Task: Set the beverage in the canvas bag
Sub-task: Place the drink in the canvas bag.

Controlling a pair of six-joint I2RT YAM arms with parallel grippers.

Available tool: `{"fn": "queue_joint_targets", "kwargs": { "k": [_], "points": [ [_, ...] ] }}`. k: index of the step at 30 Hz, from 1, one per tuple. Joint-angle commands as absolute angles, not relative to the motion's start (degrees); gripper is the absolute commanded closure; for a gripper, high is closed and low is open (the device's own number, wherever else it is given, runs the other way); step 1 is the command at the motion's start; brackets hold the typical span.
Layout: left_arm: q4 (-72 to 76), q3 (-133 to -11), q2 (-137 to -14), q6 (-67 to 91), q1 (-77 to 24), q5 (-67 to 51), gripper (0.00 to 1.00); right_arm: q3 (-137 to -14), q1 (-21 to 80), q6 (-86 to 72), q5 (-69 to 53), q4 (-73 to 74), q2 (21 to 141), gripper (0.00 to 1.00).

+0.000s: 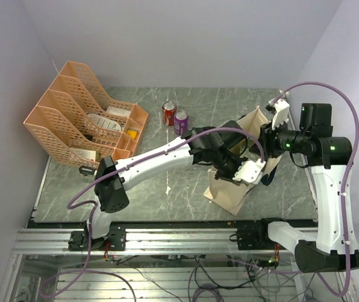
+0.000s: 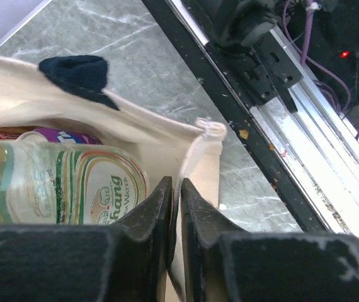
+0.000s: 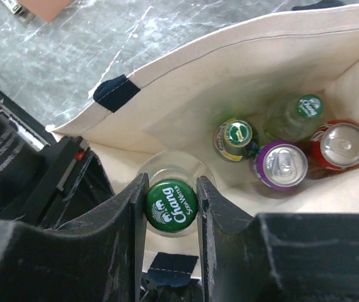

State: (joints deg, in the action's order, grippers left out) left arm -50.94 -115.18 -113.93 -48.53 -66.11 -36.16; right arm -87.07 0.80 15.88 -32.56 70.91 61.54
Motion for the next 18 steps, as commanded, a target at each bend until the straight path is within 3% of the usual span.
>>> {"fn": "queue_joint_targets", "kwargs": {
  "k": [1,4,18],
  "points": [
    [-53.47,-113.34,-110.05,-51.71,-67.79,-36.48,0.83,-84.66,0.44,15.18,-38.91,63.55,60.31,1.00],
    [-53.79,-112.70,-109.57,-52.93,-68.03,-36.80,0.93,-81.89,0.44,17.87,-38.94,63.64,59.88,1.00],
    [-54.00,-111.95,-109.25,-56.86,-68.12,-35.70,0.93,-68.63,0.44,27.59,-32.42,63.39,55.79,1.00]
  ]
}}
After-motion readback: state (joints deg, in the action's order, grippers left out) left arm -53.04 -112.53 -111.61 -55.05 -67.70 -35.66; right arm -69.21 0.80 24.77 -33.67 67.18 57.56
